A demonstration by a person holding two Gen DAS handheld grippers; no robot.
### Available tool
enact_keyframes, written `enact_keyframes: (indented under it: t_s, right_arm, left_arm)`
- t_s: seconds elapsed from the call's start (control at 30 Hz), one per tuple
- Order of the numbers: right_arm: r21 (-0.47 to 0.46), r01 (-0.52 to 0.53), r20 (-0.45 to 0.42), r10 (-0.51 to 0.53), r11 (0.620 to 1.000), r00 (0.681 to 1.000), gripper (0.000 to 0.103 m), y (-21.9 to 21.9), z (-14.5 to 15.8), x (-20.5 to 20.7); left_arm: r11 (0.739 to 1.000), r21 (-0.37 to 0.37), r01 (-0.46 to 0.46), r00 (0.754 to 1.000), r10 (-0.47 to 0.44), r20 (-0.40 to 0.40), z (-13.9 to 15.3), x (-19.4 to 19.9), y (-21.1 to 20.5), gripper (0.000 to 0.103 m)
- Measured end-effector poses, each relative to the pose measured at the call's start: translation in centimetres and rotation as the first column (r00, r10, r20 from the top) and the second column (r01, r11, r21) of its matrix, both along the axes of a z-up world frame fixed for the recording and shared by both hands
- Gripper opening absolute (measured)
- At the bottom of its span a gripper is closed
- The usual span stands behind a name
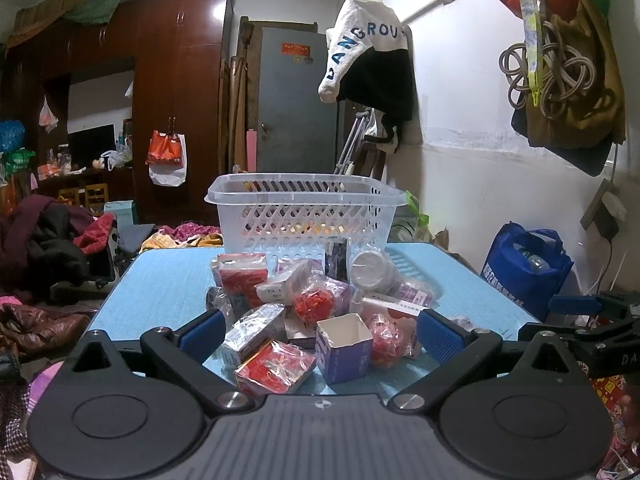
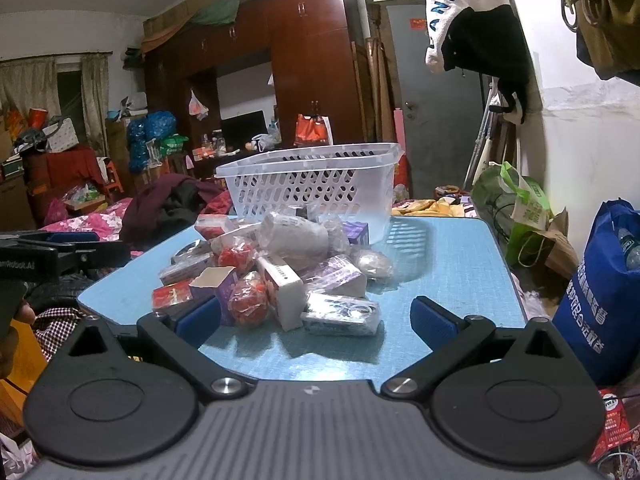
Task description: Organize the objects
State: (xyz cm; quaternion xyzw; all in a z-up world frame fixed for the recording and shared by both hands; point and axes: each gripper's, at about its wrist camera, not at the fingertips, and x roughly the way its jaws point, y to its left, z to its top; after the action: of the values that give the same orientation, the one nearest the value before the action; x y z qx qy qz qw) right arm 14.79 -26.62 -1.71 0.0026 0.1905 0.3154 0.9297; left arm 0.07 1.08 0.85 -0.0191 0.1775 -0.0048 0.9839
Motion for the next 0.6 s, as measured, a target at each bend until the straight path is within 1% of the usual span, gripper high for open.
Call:
enact_keyframes:
  t_s: [0.23, 0.43, 0.6]
  right_arm:
    - [-0.008, 0.015, 0.010, -0.015, 1.000, 1.000, 0.103, -0.12, -0.08, -0.13]
    - [0.005, 0.028, -0.018, -0.028, 1.000, 0.999, 0.103, -0.49, -0.59, 0.44]
    - [0.004, 0.009, -0.011, -0.009, 1.000, 1.000, 0.103, -0.53, -0.77, 0.44]
  left_arm:
    - [1.000, -0.003, 0.018, 1.000, -0.018, -0.006, -0.38, 0.15, -0.22, 0.103]
    - [1.000, -0.017, 0.010, 1.000, -0.010, -0.010, -0.55, 0.37, 0.01, 0.103]
    - [1.000, -0.016, 0.003, 1.000, -0.003, -0.002, -0.68, 0.56, 0.10, 0.103]
